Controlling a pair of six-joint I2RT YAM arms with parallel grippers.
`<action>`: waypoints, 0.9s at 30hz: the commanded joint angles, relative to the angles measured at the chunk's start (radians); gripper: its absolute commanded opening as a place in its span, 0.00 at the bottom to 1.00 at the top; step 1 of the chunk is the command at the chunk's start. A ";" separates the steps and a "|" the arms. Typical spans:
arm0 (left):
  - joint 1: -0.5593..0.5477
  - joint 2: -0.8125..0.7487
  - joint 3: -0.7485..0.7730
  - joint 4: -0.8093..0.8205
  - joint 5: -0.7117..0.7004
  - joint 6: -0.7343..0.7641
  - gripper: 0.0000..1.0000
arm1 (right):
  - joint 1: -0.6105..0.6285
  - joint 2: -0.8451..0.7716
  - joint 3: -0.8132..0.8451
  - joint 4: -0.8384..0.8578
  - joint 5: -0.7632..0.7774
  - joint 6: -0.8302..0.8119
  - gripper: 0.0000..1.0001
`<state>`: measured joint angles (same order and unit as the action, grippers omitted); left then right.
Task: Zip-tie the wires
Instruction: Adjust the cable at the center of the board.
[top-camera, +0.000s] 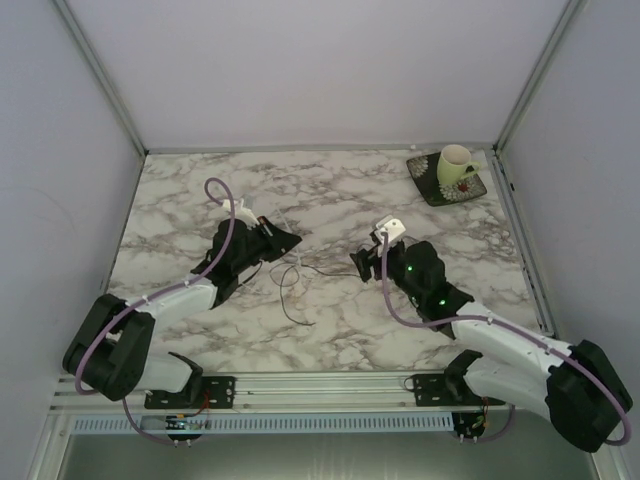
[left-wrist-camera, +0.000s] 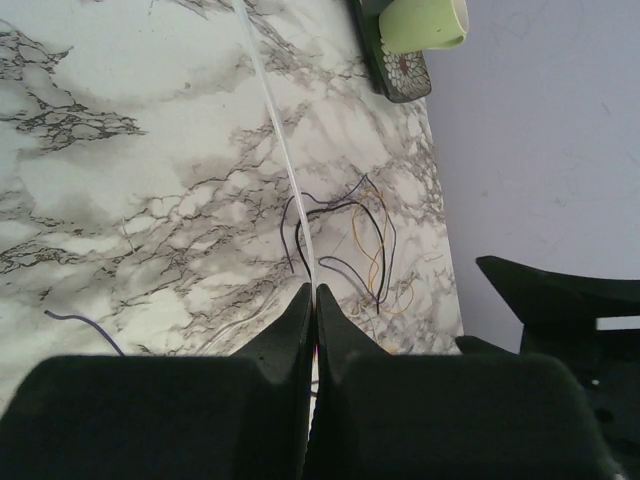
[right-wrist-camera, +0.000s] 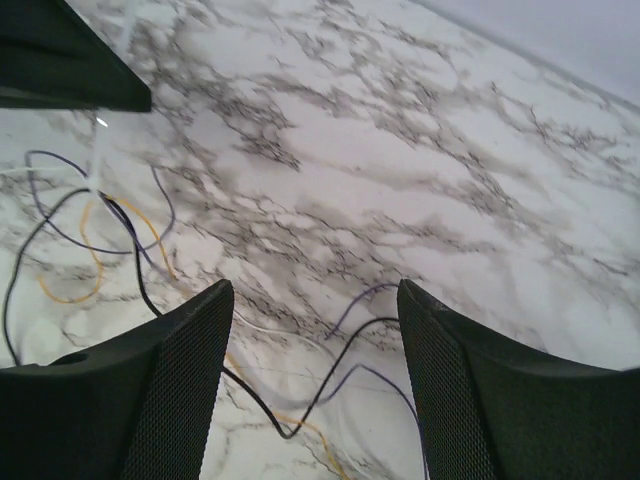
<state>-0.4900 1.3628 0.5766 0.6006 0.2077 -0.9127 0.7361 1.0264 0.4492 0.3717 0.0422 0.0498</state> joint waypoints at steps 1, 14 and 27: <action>0.005 0.014 0.007 0.016 -0.007 0.005 0.00 | -0.008 -0.038 0.038 0.033 -0.101 0.025 0.66; 0.004 0.014 0.025 0.017 -0.001 -0.018 0.00 | 0.152 0.222 -0.082 0.445 -0.338 0.010 0.45; -0.001 0.007 0.023 0.019 -0.008 -0.047 0.00 | 0.168 0.445 0.027 0.514 -0.502 -0.003 0.29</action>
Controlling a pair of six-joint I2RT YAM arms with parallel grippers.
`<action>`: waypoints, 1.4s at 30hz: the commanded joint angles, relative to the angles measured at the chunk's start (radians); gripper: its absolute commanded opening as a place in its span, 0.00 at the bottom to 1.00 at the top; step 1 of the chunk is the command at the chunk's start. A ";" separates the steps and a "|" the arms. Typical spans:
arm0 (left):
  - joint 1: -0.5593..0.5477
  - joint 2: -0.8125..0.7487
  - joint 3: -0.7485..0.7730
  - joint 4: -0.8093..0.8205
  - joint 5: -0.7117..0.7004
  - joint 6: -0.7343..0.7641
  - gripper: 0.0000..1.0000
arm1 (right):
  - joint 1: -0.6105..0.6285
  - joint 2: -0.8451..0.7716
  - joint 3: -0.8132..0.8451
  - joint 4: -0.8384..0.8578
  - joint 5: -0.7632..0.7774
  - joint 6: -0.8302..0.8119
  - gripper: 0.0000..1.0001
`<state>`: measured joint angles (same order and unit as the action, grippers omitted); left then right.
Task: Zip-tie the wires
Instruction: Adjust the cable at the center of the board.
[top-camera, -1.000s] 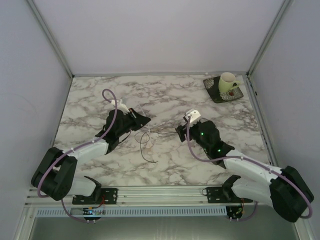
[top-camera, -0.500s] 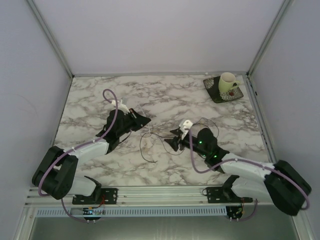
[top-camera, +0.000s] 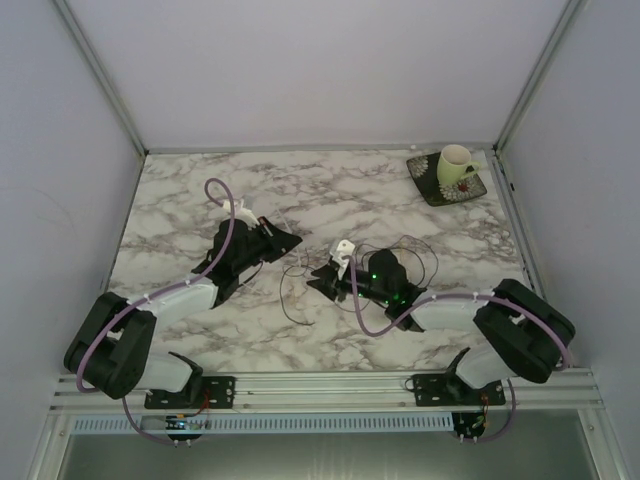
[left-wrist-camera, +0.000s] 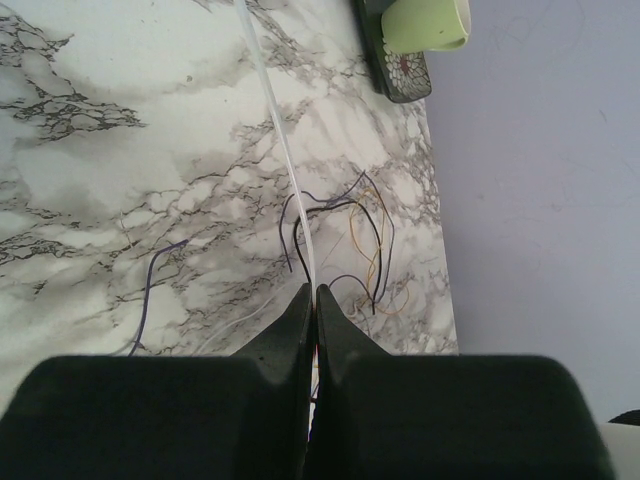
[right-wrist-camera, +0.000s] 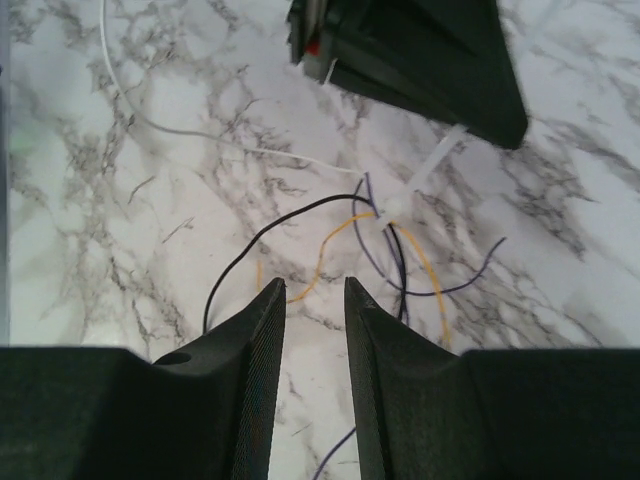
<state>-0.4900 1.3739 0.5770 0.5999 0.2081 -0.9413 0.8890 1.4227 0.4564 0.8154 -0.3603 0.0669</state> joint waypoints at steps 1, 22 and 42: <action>-0.001 -0.004 0.023 0.021 -0.009 -0.019 0.00 | 0.017 0.063 0.020 0.074 -0.102 -0.035 0.30; -0.013 -0.038 0.054 -0.042 -0.029 -0.009 0.00 | 0.001 0.210 0.053 0.063 -0.004 -0.143 0.29; -0.037 -0.004 0.052 -0.013 -0.021 -0.036 0.00 | -0.024 0.288 0.112 0.102 0.036 -0.163 0.38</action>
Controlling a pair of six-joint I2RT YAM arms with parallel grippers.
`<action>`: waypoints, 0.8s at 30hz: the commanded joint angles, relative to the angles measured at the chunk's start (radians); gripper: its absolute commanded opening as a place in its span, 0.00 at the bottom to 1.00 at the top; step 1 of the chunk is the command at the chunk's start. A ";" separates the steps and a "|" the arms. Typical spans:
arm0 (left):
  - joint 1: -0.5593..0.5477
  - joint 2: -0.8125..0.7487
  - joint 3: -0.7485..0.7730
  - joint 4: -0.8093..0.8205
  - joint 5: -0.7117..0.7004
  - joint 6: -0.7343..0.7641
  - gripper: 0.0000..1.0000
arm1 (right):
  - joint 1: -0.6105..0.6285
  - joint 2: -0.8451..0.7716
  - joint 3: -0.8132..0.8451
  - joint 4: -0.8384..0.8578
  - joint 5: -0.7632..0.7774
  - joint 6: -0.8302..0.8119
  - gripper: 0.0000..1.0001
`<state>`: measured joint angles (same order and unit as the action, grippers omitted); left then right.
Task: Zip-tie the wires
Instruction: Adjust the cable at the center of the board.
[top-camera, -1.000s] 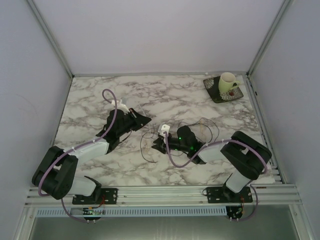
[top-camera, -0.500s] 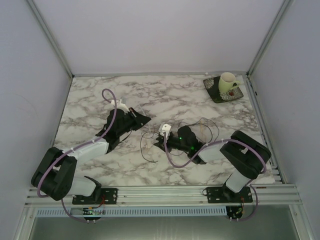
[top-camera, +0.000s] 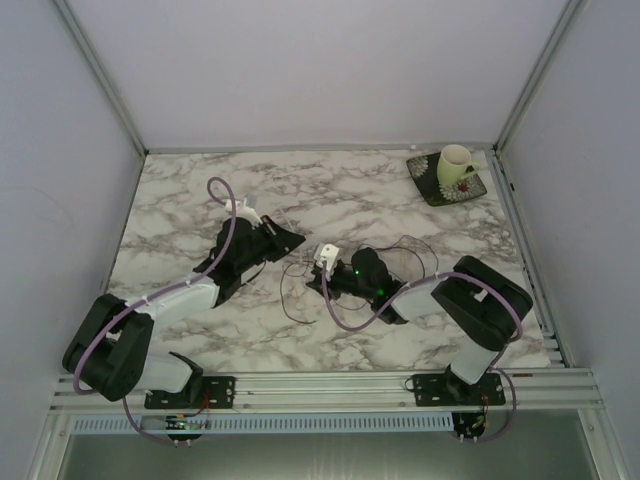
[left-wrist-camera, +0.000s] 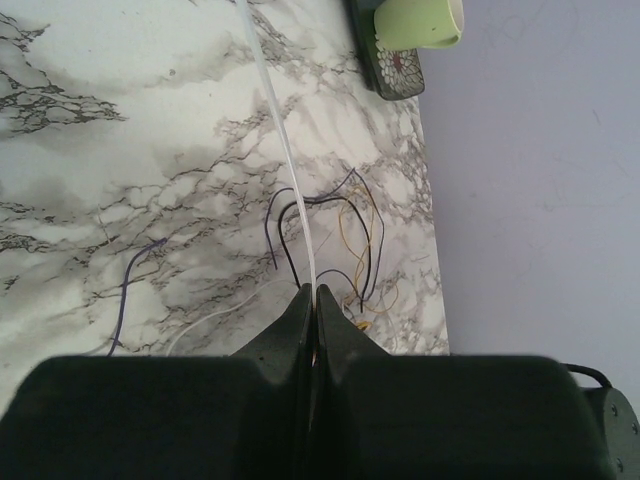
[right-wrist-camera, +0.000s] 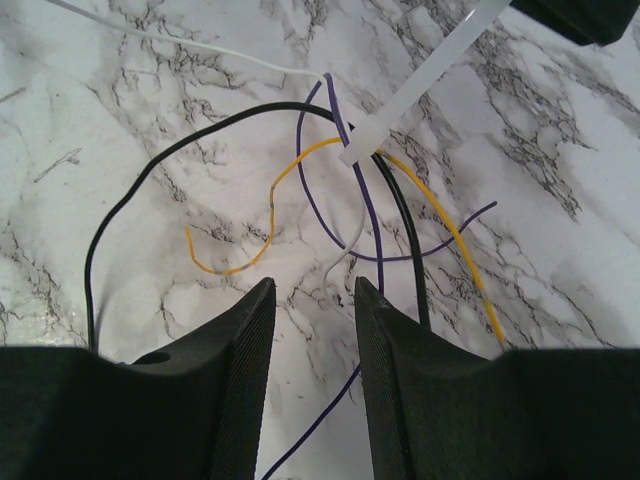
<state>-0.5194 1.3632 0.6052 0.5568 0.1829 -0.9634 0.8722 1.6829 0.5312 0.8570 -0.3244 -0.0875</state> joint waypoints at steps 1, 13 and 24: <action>-0.009 0.008 0.023 0.032 0.003 -0.017 0.00 | -0.007 0.034 0.040 0.068 0.009 -0.007 0.38; -0.033 0.007 0.020 0.031 -0.036 -0.059 0.00 | -0.002 0.121 0.043 0.282 0.088 0.053 0.39; -0.048 0.012 0.015 0.038 -0.060 -0.087 0.00 | 0.014 0.170 0.070 0.324 0.173 0.063 0.35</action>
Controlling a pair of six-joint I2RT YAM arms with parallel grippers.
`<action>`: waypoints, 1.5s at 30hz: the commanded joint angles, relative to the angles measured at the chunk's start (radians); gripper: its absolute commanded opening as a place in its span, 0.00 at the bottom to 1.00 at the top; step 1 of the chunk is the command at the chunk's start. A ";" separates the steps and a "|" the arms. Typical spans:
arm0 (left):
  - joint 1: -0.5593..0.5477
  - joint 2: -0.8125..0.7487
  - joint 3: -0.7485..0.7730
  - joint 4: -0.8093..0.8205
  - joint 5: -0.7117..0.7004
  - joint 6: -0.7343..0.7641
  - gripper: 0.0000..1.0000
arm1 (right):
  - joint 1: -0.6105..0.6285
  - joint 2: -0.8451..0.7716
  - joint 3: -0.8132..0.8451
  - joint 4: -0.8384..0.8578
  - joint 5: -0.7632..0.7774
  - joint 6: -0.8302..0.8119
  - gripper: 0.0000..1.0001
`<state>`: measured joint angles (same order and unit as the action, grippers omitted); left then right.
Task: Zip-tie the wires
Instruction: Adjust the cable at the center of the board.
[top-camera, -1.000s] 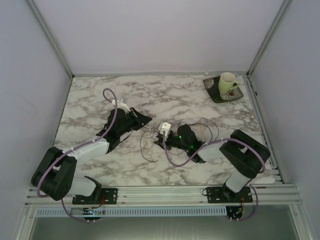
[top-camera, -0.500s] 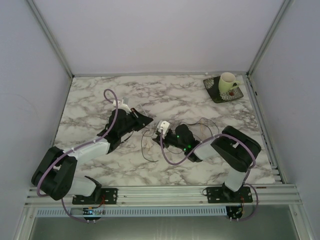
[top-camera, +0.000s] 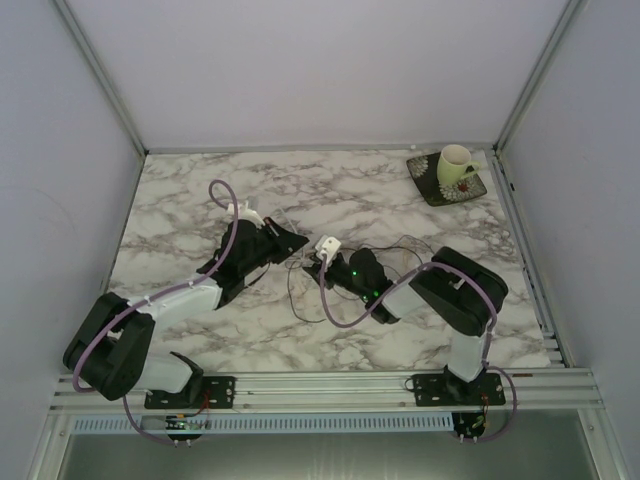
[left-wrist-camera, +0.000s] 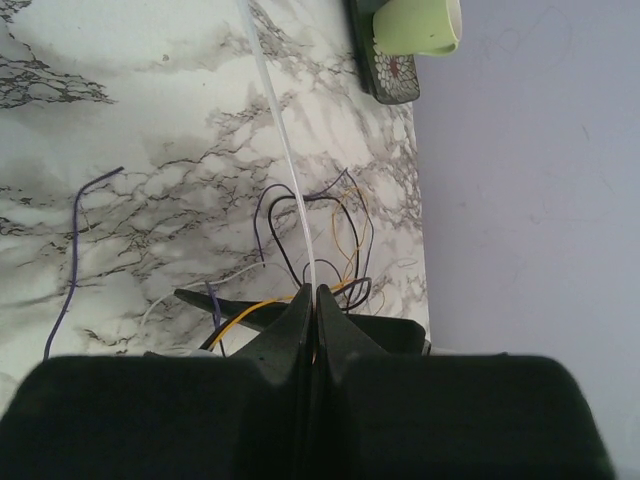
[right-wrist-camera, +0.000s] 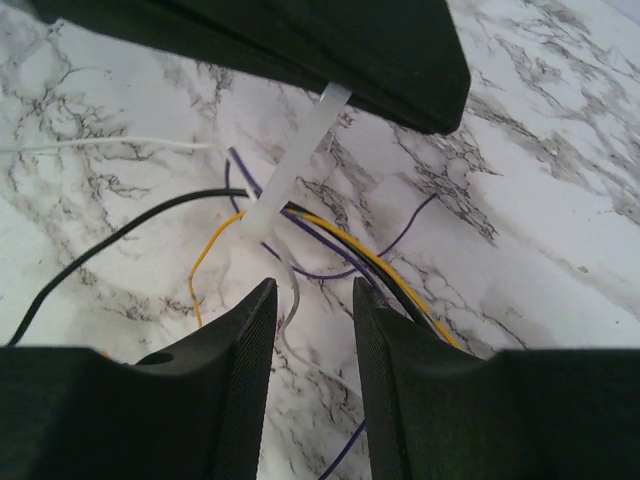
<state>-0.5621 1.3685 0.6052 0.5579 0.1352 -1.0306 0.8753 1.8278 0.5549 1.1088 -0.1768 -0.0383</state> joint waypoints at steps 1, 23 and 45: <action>-0.007 0.006 0.014 0.037 -0.013 -0.022 0.00 | 0.011 0.030 0.050 0.071 0.028 0.013 0.33; 0.016 0.010 0.051 -0.036 -0.036 0.050 0.00 | 0.015 -0.344 -0.150 -0.324 0.168 0.079 0.00; 0.042 -0.013 0.047 -0.085 -0.019 0.082 0.00 | -0.047 -0.601 -0.253 -0.500 0.333 0.116 0.00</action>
<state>-0.5282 1.3720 0.6254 0.4881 0.1043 -0.9649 0.8421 1.2644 0.3058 0.6579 0.1051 0.0570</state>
